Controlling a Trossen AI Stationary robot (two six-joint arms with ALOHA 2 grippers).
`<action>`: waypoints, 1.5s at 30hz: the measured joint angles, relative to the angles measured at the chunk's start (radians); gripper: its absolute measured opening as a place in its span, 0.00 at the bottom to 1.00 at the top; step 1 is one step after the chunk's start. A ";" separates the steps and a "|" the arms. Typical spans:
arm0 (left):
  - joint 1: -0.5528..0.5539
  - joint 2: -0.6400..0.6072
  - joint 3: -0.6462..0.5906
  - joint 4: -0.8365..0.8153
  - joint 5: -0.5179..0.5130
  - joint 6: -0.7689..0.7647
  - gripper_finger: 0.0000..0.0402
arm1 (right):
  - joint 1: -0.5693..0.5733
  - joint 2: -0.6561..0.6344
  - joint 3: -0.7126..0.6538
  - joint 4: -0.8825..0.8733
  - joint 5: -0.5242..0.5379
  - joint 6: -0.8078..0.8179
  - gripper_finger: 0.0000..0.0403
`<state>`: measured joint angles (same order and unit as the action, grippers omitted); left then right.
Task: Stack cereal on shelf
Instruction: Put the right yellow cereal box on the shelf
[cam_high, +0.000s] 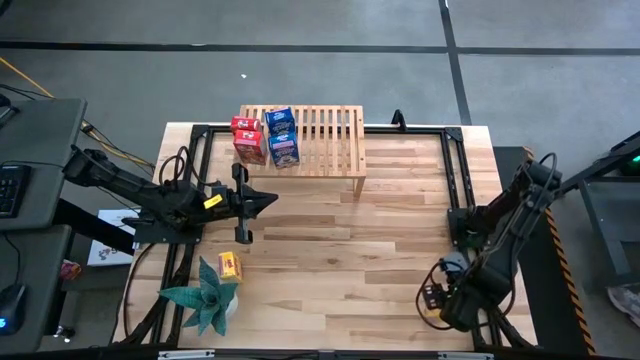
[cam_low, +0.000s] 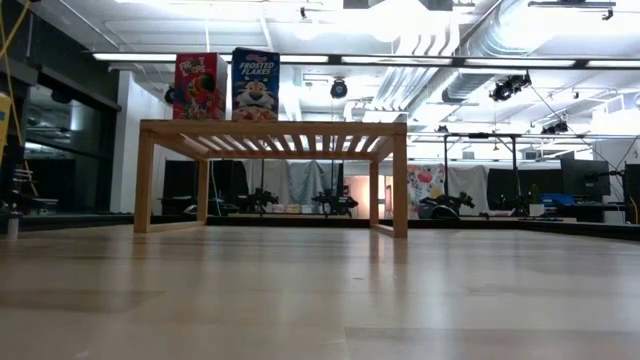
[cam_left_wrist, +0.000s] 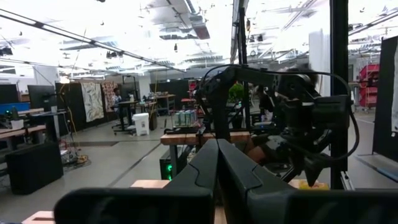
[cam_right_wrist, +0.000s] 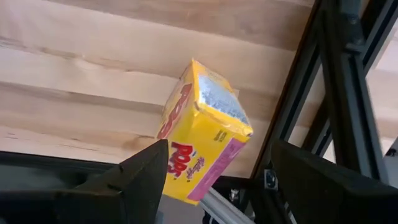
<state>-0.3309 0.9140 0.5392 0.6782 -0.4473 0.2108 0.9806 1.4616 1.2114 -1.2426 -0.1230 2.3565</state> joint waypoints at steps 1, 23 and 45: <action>0.000 0.000 0.000 0.000 0.000 0.000 0.00 | -0.001 0.005 0.000 0.007 -0.001 0.002 0.68; 0.000 0.000 0.000 -0.028 0.000 -0.002 0.00 | -0.005 0.081 0.000 0.066 -0.016 0.009 0.68; 0.000 0.000 0.001 -0.027 0.000 -0.001 0.00 | -0.045 0.111 -0.037 0.066 0.064 -0.303 0.68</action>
<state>-0.3313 0.9142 0.5400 0.6514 -0.4477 0.2096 0.9358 1.5723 1.1744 -1.1767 -0.0589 2.0535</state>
